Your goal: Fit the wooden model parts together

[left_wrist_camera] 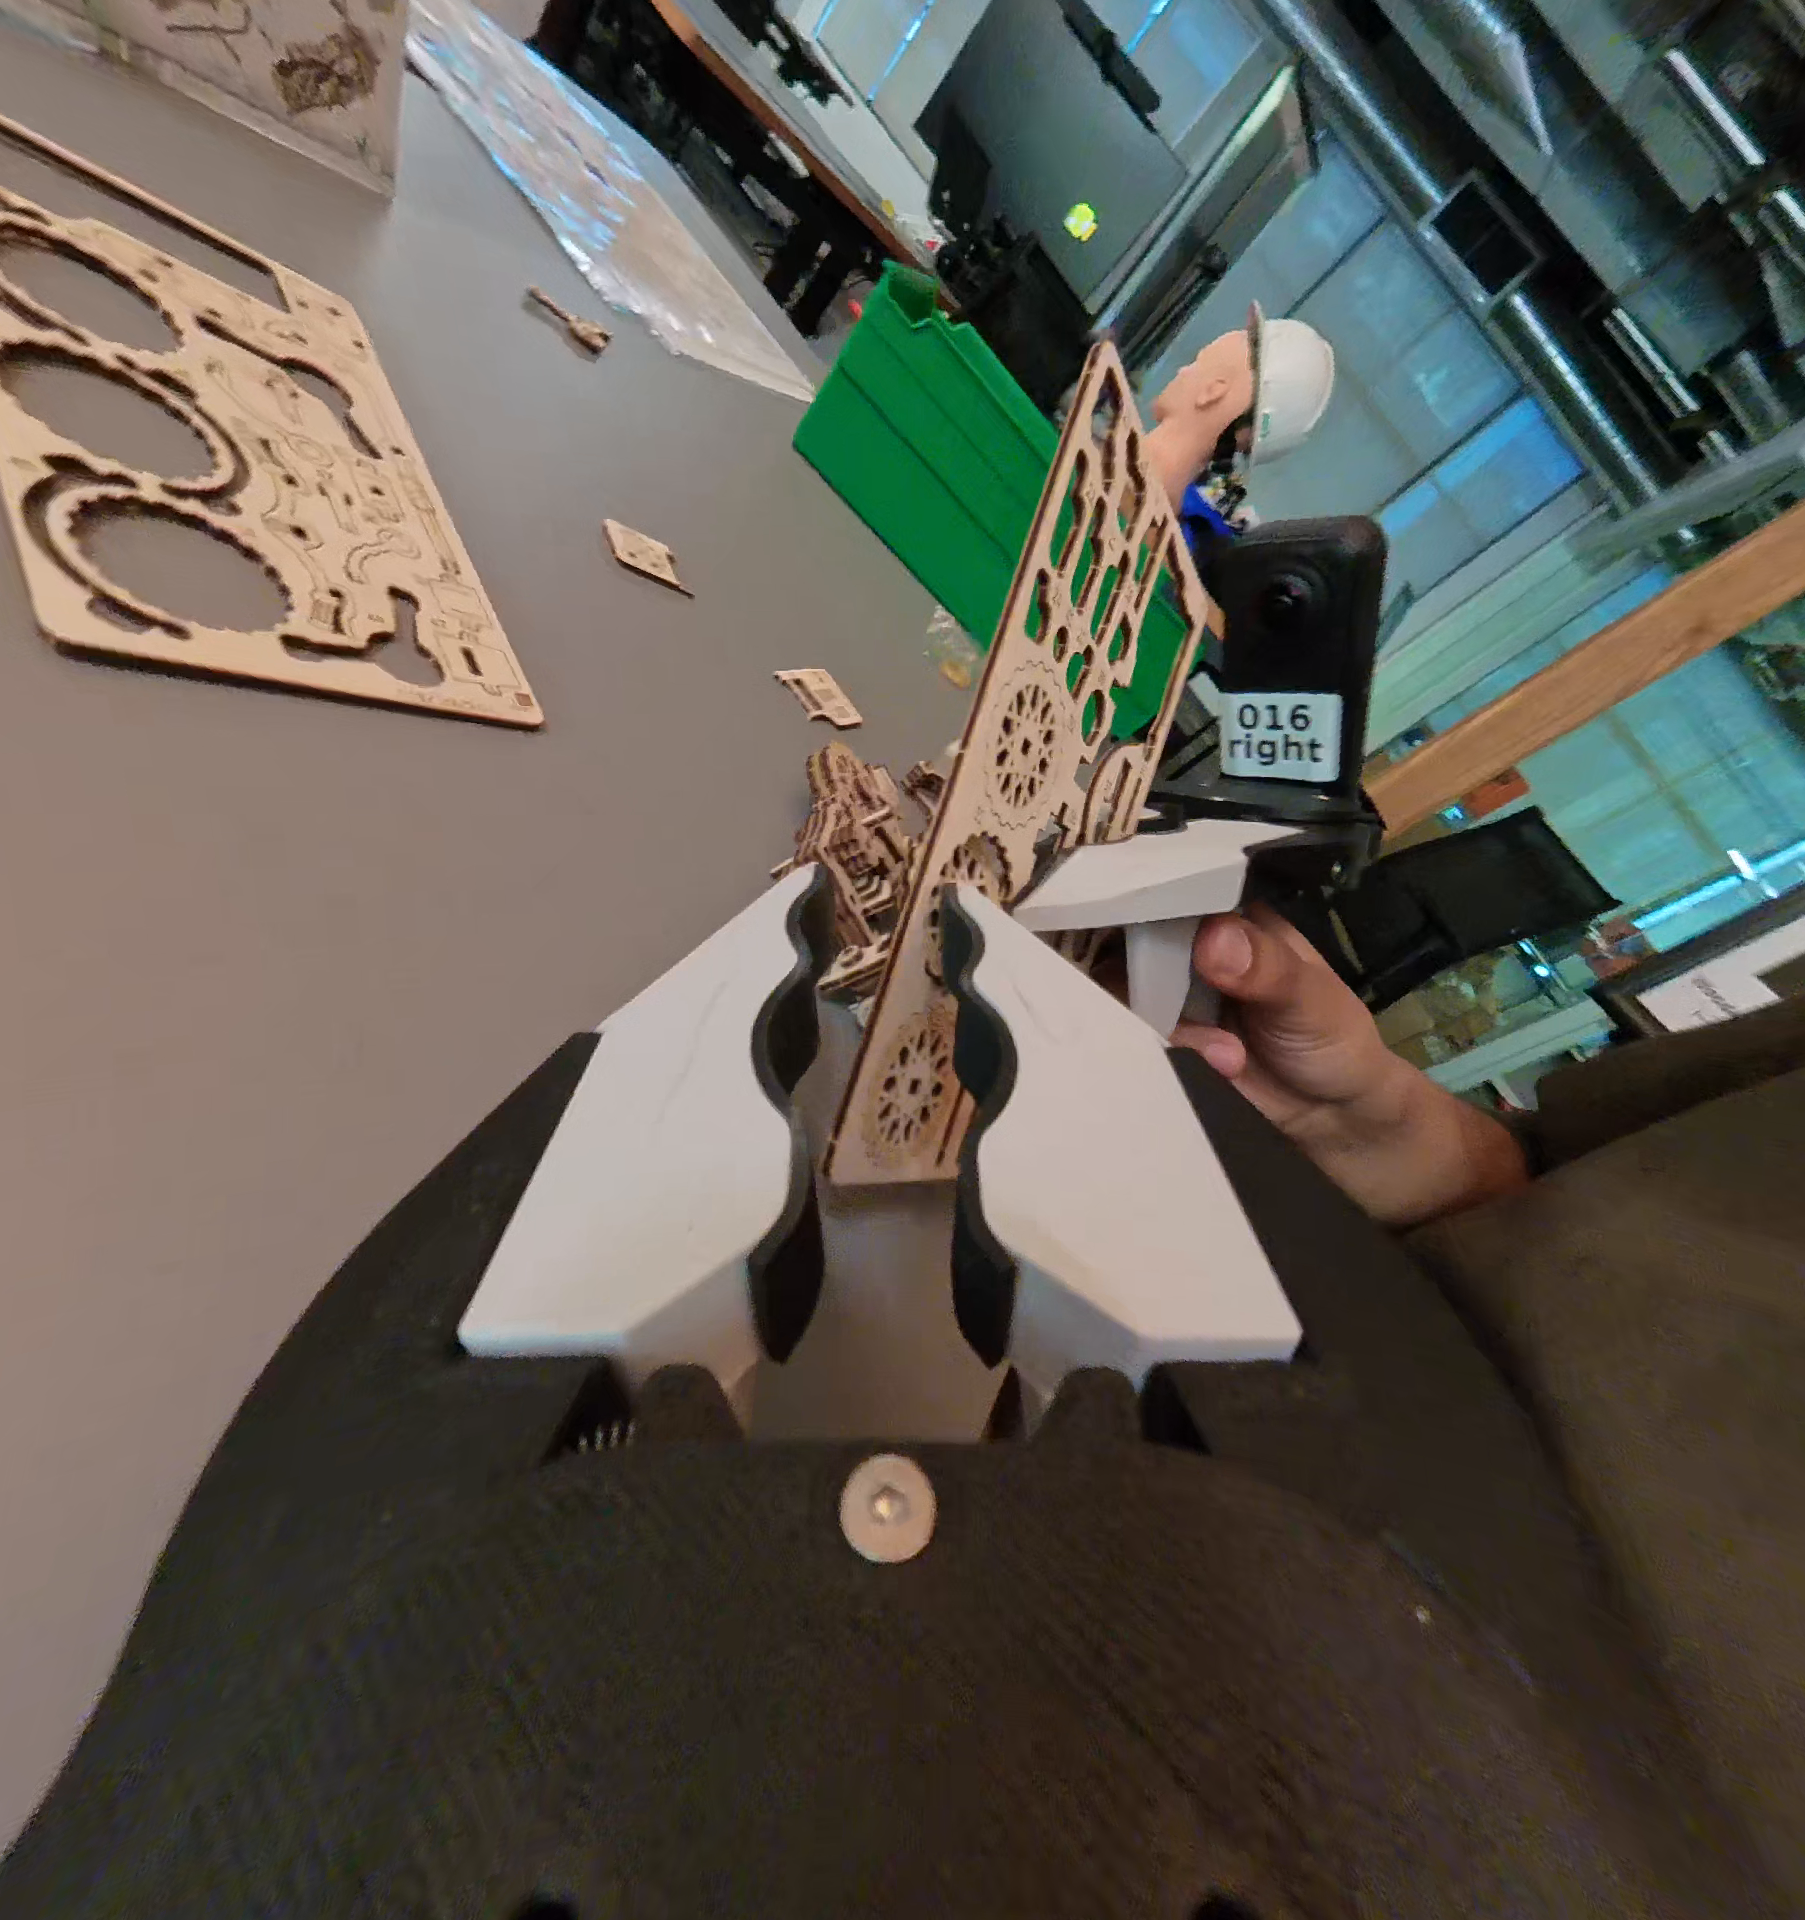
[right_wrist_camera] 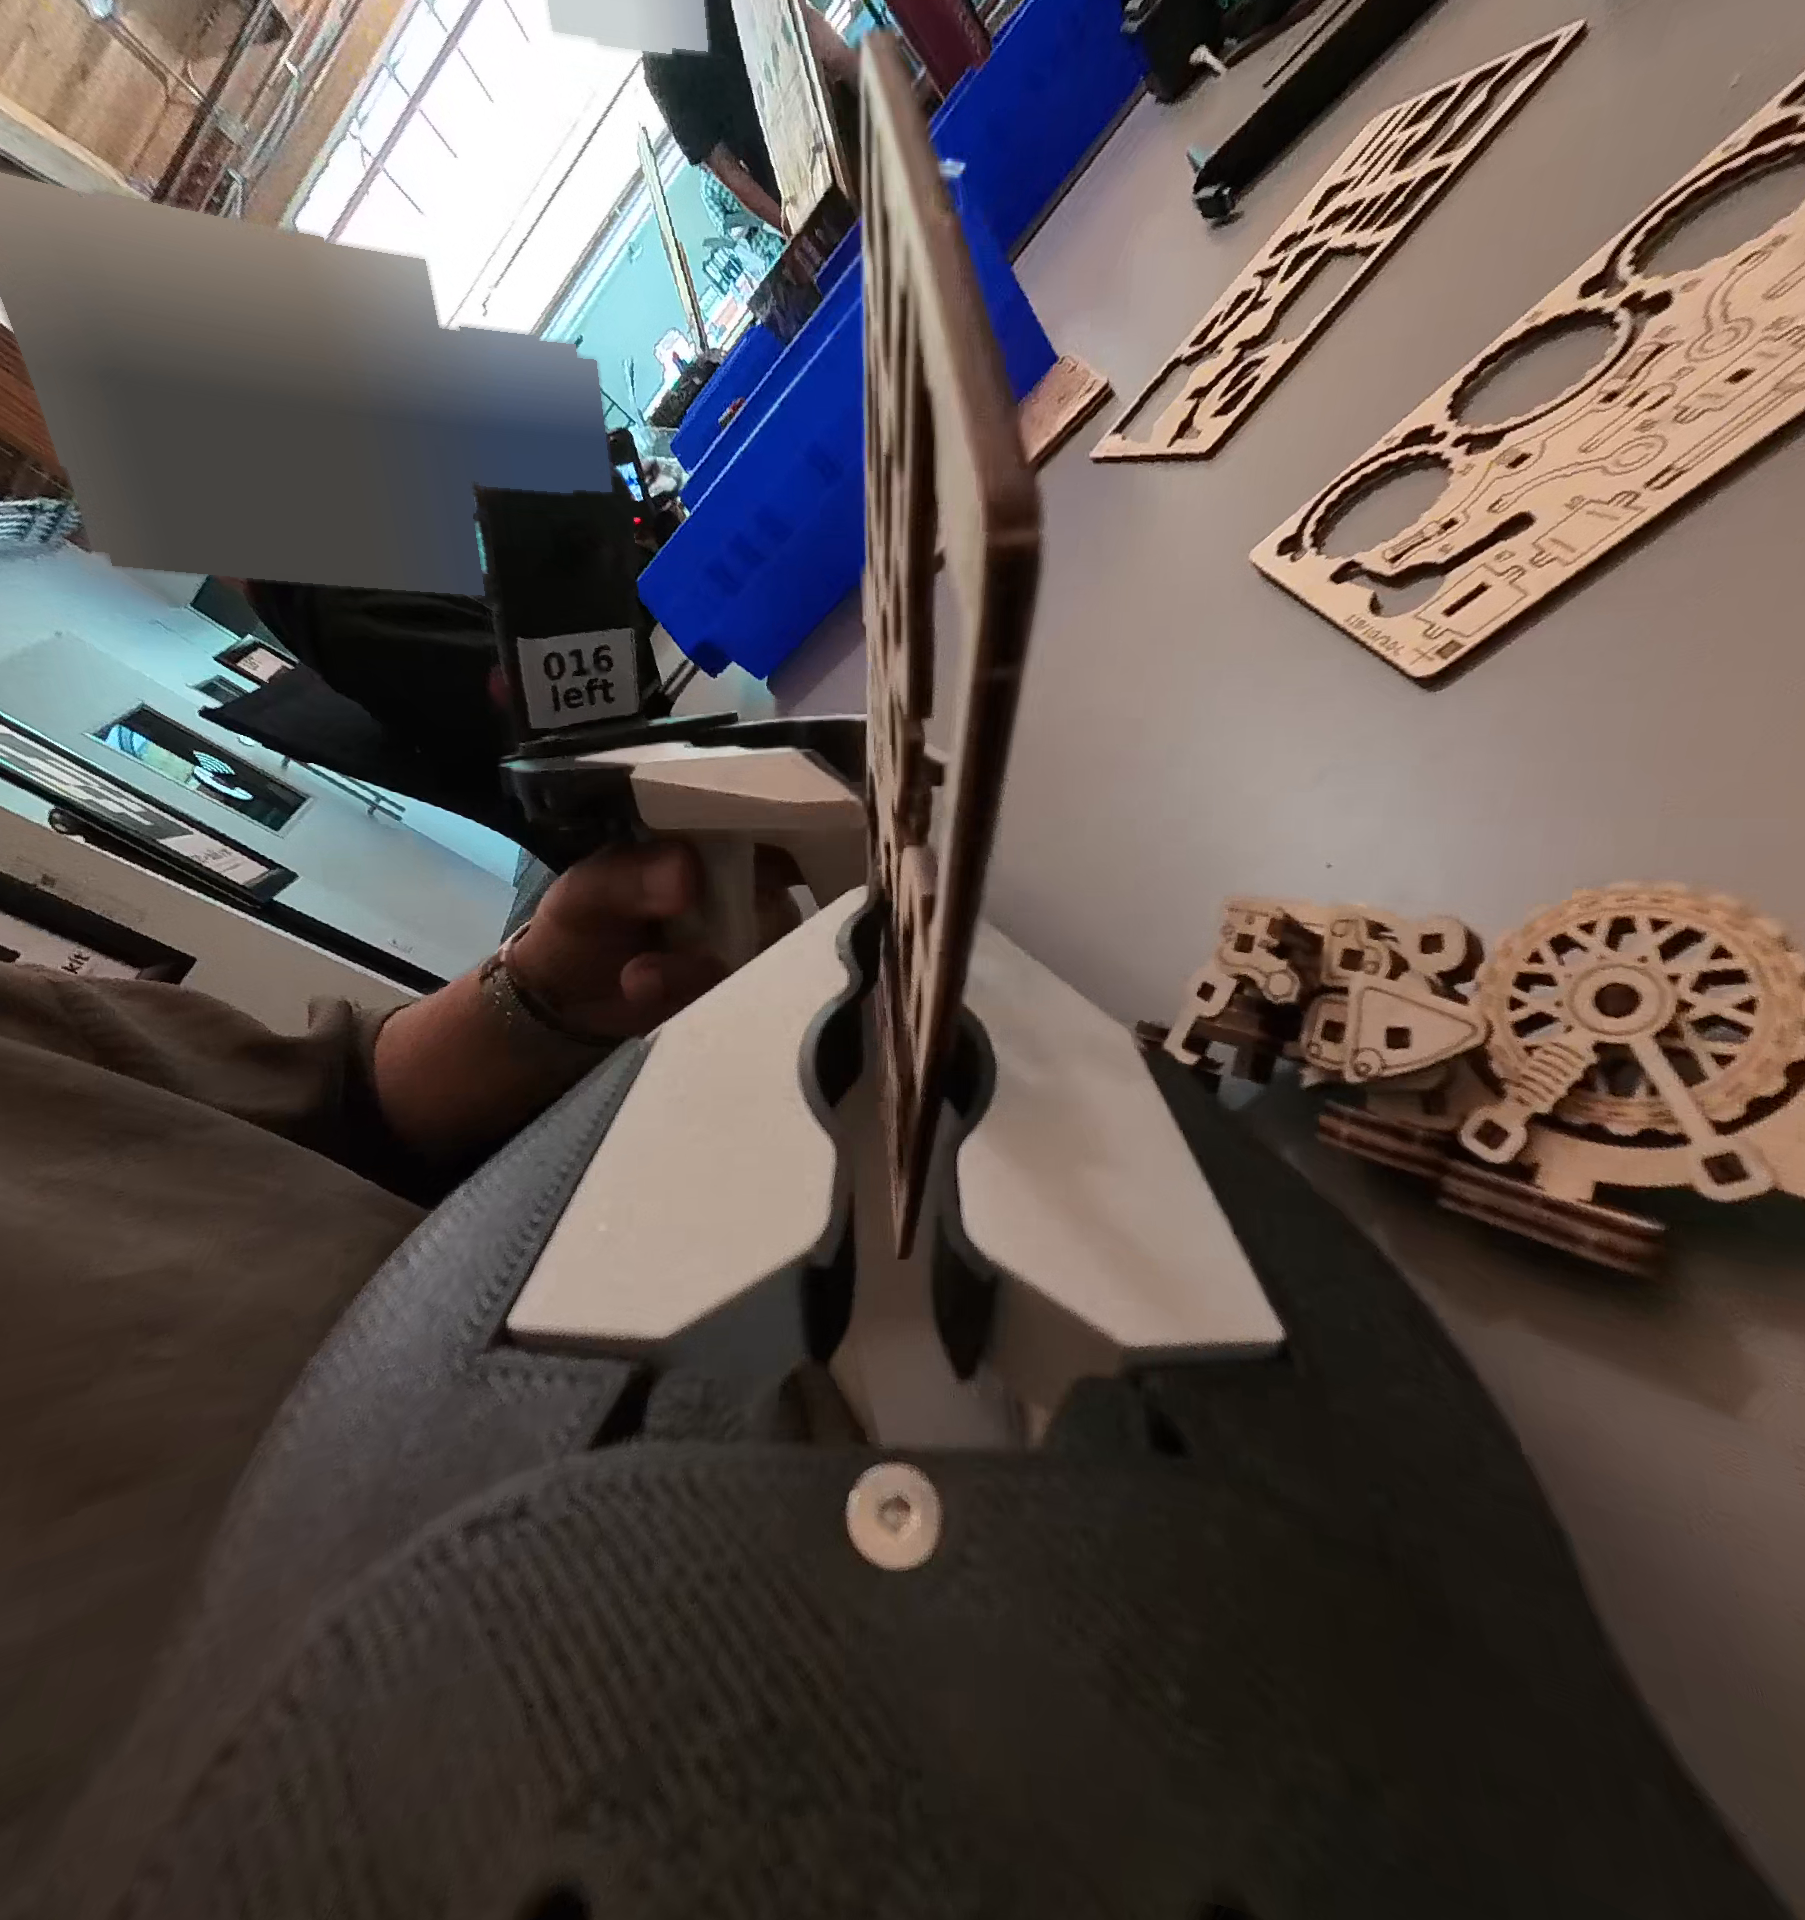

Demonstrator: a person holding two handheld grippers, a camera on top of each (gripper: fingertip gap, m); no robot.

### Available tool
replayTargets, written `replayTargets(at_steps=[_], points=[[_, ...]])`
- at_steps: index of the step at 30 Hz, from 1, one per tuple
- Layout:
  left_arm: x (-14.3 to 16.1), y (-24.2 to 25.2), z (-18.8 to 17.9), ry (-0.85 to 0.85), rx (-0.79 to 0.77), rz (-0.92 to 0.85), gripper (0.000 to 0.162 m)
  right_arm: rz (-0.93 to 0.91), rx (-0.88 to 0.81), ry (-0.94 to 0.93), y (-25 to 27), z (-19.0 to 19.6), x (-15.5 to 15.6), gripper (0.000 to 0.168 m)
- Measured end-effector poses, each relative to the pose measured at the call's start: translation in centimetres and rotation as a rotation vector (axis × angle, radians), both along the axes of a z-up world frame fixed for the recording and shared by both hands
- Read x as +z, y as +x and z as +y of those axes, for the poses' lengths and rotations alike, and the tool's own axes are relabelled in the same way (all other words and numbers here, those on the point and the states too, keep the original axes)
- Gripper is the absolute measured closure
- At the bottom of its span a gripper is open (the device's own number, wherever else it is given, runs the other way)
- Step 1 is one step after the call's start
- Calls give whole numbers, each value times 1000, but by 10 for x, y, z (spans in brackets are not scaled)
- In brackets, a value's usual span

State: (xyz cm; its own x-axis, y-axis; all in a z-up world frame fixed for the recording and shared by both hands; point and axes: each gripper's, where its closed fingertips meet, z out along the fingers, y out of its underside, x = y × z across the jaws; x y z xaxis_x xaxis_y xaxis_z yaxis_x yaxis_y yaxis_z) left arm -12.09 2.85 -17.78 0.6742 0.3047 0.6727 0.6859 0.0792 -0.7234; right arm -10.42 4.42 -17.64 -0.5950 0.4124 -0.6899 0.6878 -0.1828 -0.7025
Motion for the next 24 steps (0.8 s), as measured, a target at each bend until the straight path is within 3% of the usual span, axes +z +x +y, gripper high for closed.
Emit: replayTargets(at_steps=[1,5,9,18,24], points=[[2,2,0,11,-25,-1,144,1,1,-7,0,1,1,164],[-4,17,8,-21,-143,-25,142,-11,20,-27,2,-1,2,164],[-8,14,8,-21,-99,-42,150,-21,36,-2,6,-5,-2,165],[-24,13,8,-181,-54,21,148,-3,35,104,5,-5,-15,164],[-15,1,-3,-116,-22,-18,150,-28,37,32,4,-4,-9,166]])
